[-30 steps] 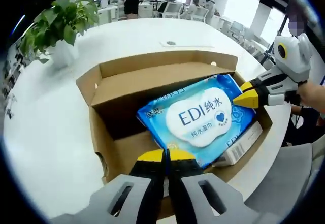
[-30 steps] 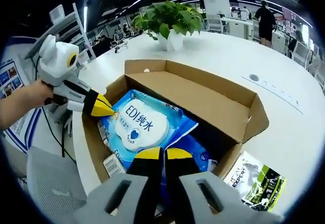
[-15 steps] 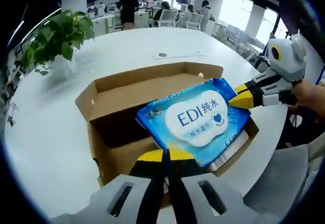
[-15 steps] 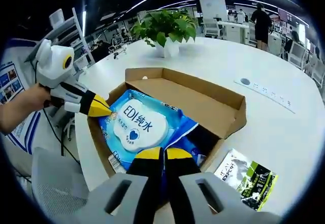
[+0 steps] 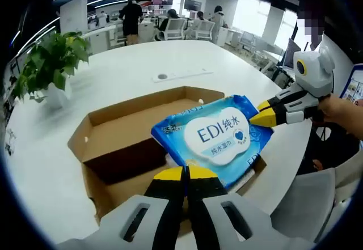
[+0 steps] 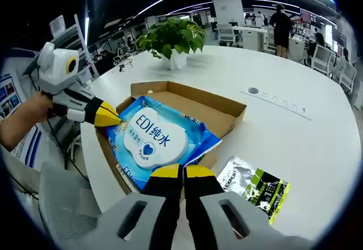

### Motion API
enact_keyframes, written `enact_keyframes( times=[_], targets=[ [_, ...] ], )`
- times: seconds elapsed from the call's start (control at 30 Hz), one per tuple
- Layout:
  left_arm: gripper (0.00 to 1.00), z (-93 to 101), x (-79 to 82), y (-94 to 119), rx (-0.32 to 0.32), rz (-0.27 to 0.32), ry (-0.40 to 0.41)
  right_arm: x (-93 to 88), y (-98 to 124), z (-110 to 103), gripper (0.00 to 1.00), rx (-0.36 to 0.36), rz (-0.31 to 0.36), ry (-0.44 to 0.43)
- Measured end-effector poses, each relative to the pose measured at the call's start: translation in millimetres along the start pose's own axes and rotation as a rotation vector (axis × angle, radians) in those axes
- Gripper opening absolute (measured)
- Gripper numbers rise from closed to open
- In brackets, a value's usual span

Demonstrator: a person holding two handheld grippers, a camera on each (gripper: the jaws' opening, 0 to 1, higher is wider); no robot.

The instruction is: Operate the shoe box by opening the lid, removing the specified soft item, and placing it in the target area until the item is outside and the box remains undamaged.

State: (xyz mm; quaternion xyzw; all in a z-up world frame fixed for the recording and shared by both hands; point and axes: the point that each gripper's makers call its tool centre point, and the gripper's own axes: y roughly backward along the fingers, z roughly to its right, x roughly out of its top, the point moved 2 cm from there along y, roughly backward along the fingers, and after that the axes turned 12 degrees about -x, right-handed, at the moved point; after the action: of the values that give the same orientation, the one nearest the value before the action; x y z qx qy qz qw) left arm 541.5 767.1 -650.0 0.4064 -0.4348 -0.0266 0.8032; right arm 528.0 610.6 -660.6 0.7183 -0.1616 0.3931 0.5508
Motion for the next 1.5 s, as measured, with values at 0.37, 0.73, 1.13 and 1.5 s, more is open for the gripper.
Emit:
enact_keyframes(
  times=[0.37,0.73,1.13,1.5],
  targets=[
    [0.0,32.4,13.4,-23,-0.061,0.001,-0.001,-14.3,24,33,0.0,-0.029,-0.015,-0.03],
    [0.0,62.5,24.0,-45,-0.102,0.009,-0.001,-26.8,42,62,0.0,-0.057,-0.03,-0.046],
    [0.0,84.8,33.3,-65,-0.131,-0.005,-0.042,-40.5,56,90,0.0,-0.083,-0.054,-0.048],
    [0.0,102.3,38.0,-90,-0.169,-0.022,-0.067,-52.5,62,115,0.0,-0.109,-0.082,-0.041]
  ],
)
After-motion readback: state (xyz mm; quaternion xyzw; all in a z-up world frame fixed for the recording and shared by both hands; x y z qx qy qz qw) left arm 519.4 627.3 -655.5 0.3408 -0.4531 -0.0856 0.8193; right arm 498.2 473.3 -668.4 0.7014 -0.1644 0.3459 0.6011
